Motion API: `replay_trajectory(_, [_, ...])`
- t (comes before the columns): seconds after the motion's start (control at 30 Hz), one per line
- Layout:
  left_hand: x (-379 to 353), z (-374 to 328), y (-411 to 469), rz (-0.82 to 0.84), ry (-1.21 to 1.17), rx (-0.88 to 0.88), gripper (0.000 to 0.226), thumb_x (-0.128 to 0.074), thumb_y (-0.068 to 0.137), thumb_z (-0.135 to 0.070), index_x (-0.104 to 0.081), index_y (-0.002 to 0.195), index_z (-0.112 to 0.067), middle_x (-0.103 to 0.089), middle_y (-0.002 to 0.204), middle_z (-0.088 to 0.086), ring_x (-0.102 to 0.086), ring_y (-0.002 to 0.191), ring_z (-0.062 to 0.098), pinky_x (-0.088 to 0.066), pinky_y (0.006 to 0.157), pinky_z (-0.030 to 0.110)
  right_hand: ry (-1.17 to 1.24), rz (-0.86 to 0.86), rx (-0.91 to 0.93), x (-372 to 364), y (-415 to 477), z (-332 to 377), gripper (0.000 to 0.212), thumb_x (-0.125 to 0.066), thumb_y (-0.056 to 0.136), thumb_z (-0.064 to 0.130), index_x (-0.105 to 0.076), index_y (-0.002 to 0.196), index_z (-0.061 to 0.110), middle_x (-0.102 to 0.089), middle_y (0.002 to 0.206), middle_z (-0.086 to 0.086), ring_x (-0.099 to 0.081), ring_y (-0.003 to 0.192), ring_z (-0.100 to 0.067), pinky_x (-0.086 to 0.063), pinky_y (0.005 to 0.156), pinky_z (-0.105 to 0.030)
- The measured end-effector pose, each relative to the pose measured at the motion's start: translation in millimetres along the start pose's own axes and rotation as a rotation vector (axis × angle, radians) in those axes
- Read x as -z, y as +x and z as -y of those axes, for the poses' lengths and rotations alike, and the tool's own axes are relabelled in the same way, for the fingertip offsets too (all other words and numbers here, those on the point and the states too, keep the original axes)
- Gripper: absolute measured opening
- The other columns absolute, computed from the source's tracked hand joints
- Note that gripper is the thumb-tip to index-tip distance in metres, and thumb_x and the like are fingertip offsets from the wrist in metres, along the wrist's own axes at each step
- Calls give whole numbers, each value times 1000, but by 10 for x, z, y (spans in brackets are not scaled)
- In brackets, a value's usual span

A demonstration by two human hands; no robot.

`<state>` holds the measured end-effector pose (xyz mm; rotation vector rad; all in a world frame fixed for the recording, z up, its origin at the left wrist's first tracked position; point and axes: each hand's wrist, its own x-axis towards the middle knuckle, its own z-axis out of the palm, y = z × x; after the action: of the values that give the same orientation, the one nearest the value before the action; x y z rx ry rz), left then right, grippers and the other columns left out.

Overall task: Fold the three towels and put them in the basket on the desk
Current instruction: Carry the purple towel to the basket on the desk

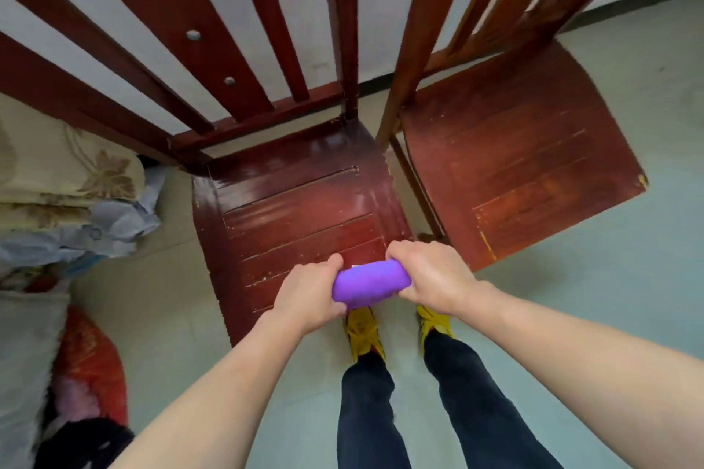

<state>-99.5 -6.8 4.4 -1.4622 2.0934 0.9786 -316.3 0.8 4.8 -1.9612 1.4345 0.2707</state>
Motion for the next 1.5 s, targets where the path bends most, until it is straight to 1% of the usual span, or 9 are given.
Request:
replay_trajectory(0.1, [132,-296,-263,-3,-26,-65,40,-64,70,-33,-38,97,-20,-66,93,11,-60,87,38,-42,67,40,49,-53,-77,160,-587,-49,32,-66,76,32,-50,103,27,-65,99,6,-61,89,-28,-47,73,-39])
replay_trajectory(0.23, [446,-923,-617,-11,130,-293,41,-63,69,-33,-46,105,-24,-66,100,1,-61,95,31,-48,71,38,99,-143,-207,419,-1536,-14,43,-64,78,30,-54,119,27,-64,114,5,-60,103,-25,-43,80,-35])
replay_trajectory(0.57, [460,-3148,-1418,-27,528,-763,29,-61,75,-31,-51,100,-21,-64,103,-1,-62,98,28,-44,75,36,280,-446,-683,325,-4121,-154,40,-64,80,37,-51,117,28,-63,115,6,-60,103,-28,-44,76,-35])
replay_trajectory(0.77, [-502,-4950,-2216,22,710,-1041,32,-60,76,-30,-53,105,-20,-66,107,0,-61,101,30,-42,78,32,442,-651,-970,-535,-6101,-342,45,-66,78,41,-52,118,27,-64,116,5,-60,104,-25,-44,81,-33])
replay_trajectory(1.07, [-2017,-7056,-3513,225,726,-1247,35,-61,75,-27,-52,107,-20,-64,102,2,-61,92,27,-42,68,29,619,-871,-1345,-1528,-8668,-409,42,-66,71,33,-56,112,28,-66,108,10,-61,98,-20,-43,77,-29])
replay_trajectory(1.23, [-2797,-8439,-4059,361,717,-1365,34,-65,62,-33,-55,93,-24,-62,85,2,-58,78,26,-43,58,27,987,-1144,-1548,-2041,-9927,-579,40,-69,64,29,-57,102,32,-66,90,9,-62,81,-18,-49,67,-29])
replay_trajectory(1.33, [-3258,-9251,-4336,516,568,-1289,28,-71,55,-26,-58,79,-21,-55,68,-4,-51,64,17,-39,52,24,1214,-1419,-1562,-2341,-10641,-753,39,-75,58,23,-61,94,25,-66,85,5,-63,77,-18,-52,65,-31])
replay_trajectory(1.4, [-3625,-9798,-4576,670,426,-1220,29,-73,55,-19,-62,81,-13,-55,65,-3,-50,60,15,-43,54,28,1352,-1608,-1554,-2520,-11163,-832,37,-80,60,15,-64,93,18,-67,82,3,-63,74,-14,-51,63,-28])
replay_trajectory(1.5, [-4140,-10554,-5053,869,342,-1149,27,-76,67,-6,-62,90,-9,-57,68,-1,-50,58,14,-42,51,19,1523,-1853,-1572,-2743,-11883,-876,36,-79,66,7,-67,99,15,-72,90,-4,-69,82,-18,-56,70,-31])
